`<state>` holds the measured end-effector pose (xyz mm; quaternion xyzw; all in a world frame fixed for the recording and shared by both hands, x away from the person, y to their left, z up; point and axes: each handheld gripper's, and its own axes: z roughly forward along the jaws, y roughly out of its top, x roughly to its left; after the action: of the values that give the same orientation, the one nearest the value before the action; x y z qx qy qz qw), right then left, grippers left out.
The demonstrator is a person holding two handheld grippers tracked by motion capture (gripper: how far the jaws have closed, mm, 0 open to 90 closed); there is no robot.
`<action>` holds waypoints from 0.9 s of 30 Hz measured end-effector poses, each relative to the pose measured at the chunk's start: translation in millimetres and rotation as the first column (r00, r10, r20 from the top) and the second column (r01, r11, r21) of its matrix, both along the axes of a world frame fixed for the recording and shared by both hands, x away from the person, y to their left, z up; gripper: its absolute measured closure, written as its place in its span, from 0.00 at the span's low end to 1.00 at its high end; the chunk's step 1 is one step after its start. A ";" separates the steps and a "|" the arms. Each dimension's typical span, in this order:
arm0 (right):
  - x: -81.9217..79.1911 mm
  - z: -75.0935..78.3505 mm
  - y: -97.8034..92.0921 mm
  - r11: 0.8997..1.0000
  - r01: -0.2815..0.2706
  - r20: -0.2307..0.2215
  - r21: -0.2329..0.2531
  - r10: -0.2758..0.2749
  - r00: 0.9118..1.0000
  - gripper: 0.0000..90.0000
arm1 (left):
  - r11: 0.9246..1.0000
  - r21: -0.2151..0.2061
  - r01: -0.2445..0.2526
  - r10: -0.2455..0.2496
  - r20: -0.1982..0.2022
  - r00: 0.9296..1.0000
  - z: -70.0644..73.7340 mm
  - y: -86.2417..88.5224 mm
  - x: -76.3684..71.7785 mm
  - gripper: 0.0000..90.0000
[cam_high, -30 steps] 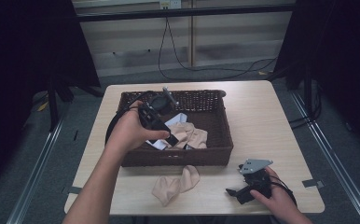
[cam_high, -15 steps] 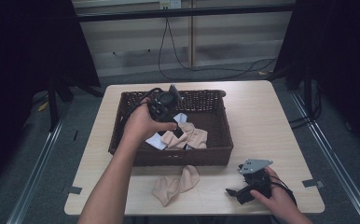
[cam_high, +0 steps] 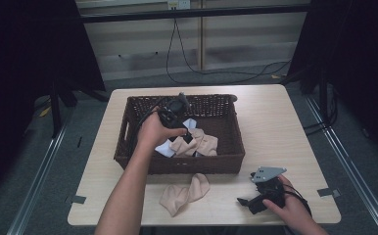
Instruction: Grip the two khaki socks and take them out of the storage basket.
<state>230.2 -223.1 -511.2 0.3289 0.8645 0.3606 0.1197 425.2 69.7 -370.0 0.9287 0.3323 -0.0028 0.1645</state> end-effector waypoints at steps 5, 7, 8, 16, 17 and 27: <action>0.1 0.0 -0.1 1.000 0.000 0.002 -0.001 0.000 1.000 0.00 | 0.999 0.028 -0.018 0.019 -0.024 1.000 -15.0 -0.9 6.2 0.12; 0.2 -0.1 -0.1 1.000 -0.001 0.004 -0.001 0.001 1.000 0.00 | 0.999 0.029 -0.025 0.025 -0.022 0.999 -20.3 -2.2 7.7 0.13; 0.2 -0.1 -0.1 1.000 -0.001 0.004 -0.001 0.001 1.000 0.00 | 0.999 0.036 -0.019 0.020 -0.030 0.999 -23.1 -2.7 9.6 0.13; 0.2 -0.1 -0.1 1.000 -0.001 0.004 -0.001 0.001 1.000 0.00 | 0.999 0.041 -0.018 0.020 -0.030 0.999 -39.3 -5.1 17.4 0.17; 0.1 0.0 0.0 1.000 0.000 0.002 0.000 0.000 1.000 0.00 | 0.999 0.038 -0.022 0.023 -0.031 0.999 -40.7 -4.6 18.5 0.17; 0.1 -0.1 0.0 1.000 0.000 0.001 0.000 0.000 1.000 0.00 | 0.997 0.061 -0.038 0.041 -0.038 0.998 -59.4 -4.5 27.2 0.21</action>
<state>230.3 -223.1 -511.2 0.3288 0.8645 0.3608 0.1200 452.4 65.2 -429.4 0.9262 0.3537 -0.0079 0.1300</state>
